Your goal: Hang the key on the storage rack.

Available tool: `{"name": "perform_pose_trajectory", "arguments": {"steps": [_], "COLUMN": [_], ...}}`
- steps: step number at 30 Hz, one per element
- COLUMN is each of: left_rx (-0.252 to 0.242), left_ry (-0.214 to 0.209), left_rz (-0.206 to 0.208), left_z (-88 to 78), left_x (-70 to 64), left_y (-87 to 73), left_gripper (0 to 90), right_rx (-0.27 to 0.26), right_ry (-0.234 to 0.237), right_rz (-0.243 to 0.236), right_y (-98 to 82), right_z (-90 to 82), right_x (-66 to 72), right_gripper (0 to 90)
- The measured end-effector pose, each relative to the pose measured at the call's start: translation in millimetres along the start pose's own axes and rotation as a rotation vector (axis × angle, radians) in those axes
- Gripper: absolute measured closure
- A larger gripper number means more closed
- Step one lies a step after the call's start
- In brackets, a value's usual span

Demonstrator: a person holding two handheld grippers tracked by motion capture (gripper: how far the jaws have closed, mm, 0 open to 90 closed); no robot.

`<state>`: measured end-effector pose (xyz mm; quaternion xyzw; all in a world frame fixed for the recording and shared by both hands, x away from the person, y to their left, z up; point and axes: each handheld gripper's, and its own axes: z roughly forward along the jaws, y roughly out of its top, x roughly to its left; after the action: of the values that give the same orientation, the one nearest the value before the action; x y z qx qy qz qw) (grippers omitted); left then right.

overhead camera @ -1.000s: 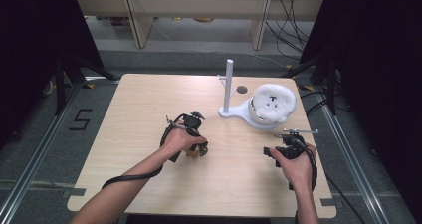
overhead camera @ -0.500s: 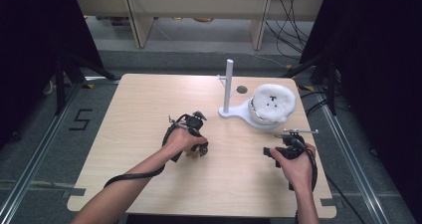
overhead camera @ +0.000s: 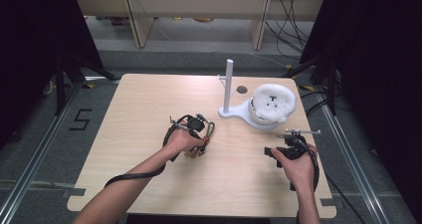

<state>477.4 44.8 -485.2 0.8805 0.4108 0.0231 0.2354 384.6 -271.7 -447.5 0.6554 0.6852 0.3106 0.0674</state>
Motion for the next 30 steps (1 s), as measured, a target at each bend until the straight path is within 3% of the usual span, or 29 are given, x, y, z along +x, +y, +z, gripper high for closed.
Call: {"name": "perform_pose_trajectory", "arguments": {"steps": [1,2,3,6,8,9,10,12,16,19,20,21,22,23,26,28,30], "left_rx": [0.005,-0.013,-0.020,-0.035,-0.043,-0.043,-0.045,-0.047,-0.054,-0.067,-0.067,-0.077,-0.081,-0.085,-0.103,-0.118,-0.129], "left_ry": [0.003,-0.005,0.000,-0.002,-0.008,-0.003,-0.005,-0.001,-0.001,-0.004,0.002,-0.003,-0.002,0.000,-0.003,-0.006,-0.010], "left_rz": [0.026,0.018,0.038,0.064,0.057,0.072,0.078,0.088,0.098,0.108,0.105,0.102,0.113,0.111,0.121,0.131,0.137], "left_z": [-1.0,-0.2,-0.9,-1.7,-2.0,-2.6,-2.8,-3.6,-4.7,-6.3,-7.1,-7.3,-8.1,-8.9,-11.8,-14.7,-17.9], "left_x": [1.2,0.3,0.4,0.0,-0.1,0.7,0.8,0.5,0.5,3.1,3.4,4.3,5.7,6.2,8.3,10.0,11.1], "left_y": [-0.3,-1.4,-2.1,-5.1,-7.3,-7.6,-8.1,-9.0,-10.8,-13.2,-14.2,-15.4,-16.1,-17.2,-19.6,-21.5,-23.3], "left_gripper": [74.1,74.8,75.6,77.1,77.5,77.7,77.9,78.4,79.2,79.6,79.7,79.8,79.9,80.0,80.1,80.1,80.1], "right_rx": [0.000,0.001,0.001,0.005,-0.024,-0.030,-0.012,-0.017,-0.016,-0.029,-0.051,-0.043,-0.019,-0.019,-0.024,-0.044,-0.042], "right_ry": [0.000,-0.001,-0.016,0.006,0.021,0.017,-0.006,0.009,0.007,-0.011,0.016,0.006,0.021,0.068,0.067,0.028,0.022], "right_rz": [0.000,-0.003,0.008,-0.013,-0.038,-0.082,-0.072,-0.042,-0.040,-0.072,-0.094,-0.090,-0.039,-0.047,-0.059,-0.078,-0.085], "right_y": [0.0,0.0,0.1,-0.2,-1.1,-1.9,-2.3,-2.0,-2.1,-1.9,-2.1,-1.7,-1.4,-1.8,-2.1,-2.4,-2.2], "right_z": [0.0,0.2,1.5,1.3,3.2,3.3,1.6,1.8,1.7,3.8,6.1,6.2,4.7,5.1,5.4,6.6,6.2], "right_x": [0.0,0.1,0.5,0.4,-2.3,-5.4,-3.5,-1.4,-1.0,-2.9,-4.9,-4.4,-0.6,-2.8,-3.4,-3.3,-3.6], "right_gripper": [47.2,47.2,47.2,47.2,47.2,47.2,47.2,47.2,47.2,47.2,47.2,47.1,47.1,47.1,47.0,47.0,46.9]}}
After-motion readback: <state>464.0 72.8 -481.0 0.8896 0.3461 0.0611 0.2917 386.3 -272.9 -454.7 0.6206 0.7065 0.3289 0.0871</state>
